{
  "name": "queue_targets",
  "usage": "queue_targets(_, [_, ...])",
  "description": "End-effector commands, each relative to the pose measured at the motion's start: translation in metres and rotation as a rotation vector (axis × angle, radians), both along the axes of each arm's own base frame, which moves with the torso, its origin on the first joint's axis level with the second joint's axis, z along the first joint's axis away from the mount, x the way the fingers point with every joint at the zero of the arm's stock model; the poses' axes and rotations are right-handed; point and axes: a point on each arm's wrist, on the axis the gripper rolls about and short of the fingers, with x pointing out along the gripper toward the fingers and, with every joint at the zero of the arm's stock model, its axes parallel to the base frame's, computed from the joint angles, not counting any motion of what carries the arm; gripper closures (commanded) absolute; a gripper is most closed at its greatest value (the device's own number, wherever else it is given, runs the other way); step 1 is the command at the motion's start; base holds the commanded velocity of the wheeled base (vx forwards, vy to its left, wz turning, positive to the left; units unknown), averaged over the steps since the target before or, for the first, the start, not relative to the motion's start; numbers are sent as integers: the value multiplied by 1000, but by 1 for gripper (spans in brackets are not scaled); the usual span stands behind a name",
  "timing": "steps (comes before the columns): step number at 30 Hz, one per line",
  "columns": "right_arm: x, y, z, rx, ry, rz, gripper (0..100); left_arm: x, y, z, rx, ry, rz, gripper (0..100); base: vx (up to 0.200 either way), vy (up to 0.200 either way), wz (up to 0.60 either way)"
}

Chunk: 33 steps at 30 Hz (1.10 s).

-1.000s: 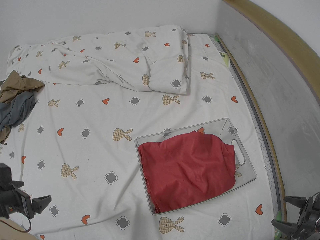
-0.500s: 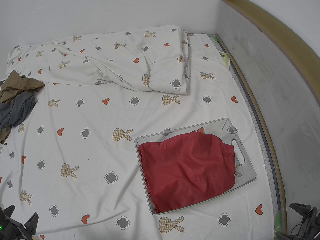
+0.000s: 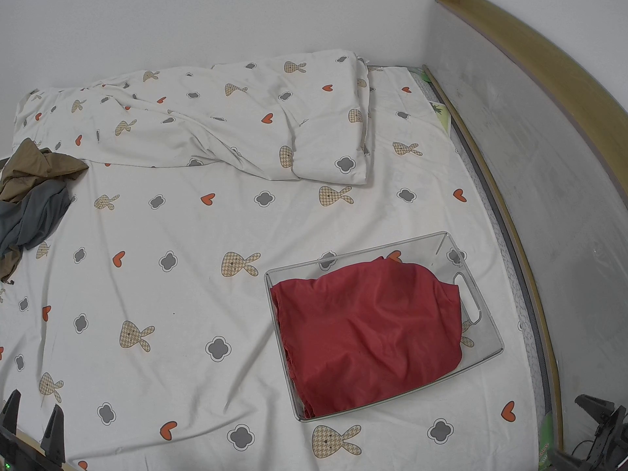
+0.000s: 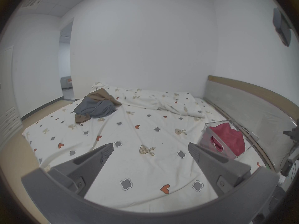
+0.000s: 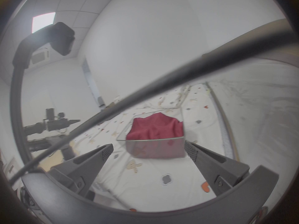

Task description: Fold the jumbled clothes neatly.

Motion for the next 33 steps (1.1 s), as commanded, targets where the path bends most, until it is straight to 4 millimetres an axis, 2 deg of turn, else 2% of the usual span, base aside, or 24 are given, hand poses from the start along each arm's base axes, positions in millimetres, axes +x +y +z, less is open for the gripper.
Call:
queue_targets(1, [3, -3, 0, -13, -3, -294, 0, 1, -1, -15, 32, -54, -90, 0, 0, 0, 0])
queue_targets(4, [4, -5, -1, -26, -2, -388, 0, 1, -1, -15, 37, -61, -97, 0, 0, 0, 0])
queue_targets(7, [4, -5, -1, -28, -3, -394, 0, 0, -1, -15, 38, -63, -97, 0, 0, 0, 0])
queue_targets(8, [4, -5, 0, -61, -13, -413, 0, 2, -1, -22, 112, -44, -105, 0, 0, 0, 0])
queue_targets(16, [4, -5, -1, -140, -40, -410, 0, 2, -1, -23, 102, -46, -101, 0, 0, 0, 0])
queue_targets(22, [4, -5, -2, -156, -38, -570, 0, 1, -1, -23, 101, -59, -101, 0, 0, 0, 0])
queue_targets(27, [-2, -1, -4, -165, -128, -668, 0, 1, -1, -23, 103, -58, -101, 0, 0, 0, 0])
queue_targets(31, [-2, -1, -4, -164, -126, -650, 0, 1, -1, -23, 103, -58, -101, 0, 0, 0, 0])
queue_targets(32, [-3, -1, -4, -152, -128, -556, 0, 1, -1, -23, 103, -58, -101, 0, 0, 0, 0])
queue_targets(33, [-3, -1, -4, -152, -128, -556, 0, 1, -1, -23, 103, -58, -101, 0, 0, 0, 0])
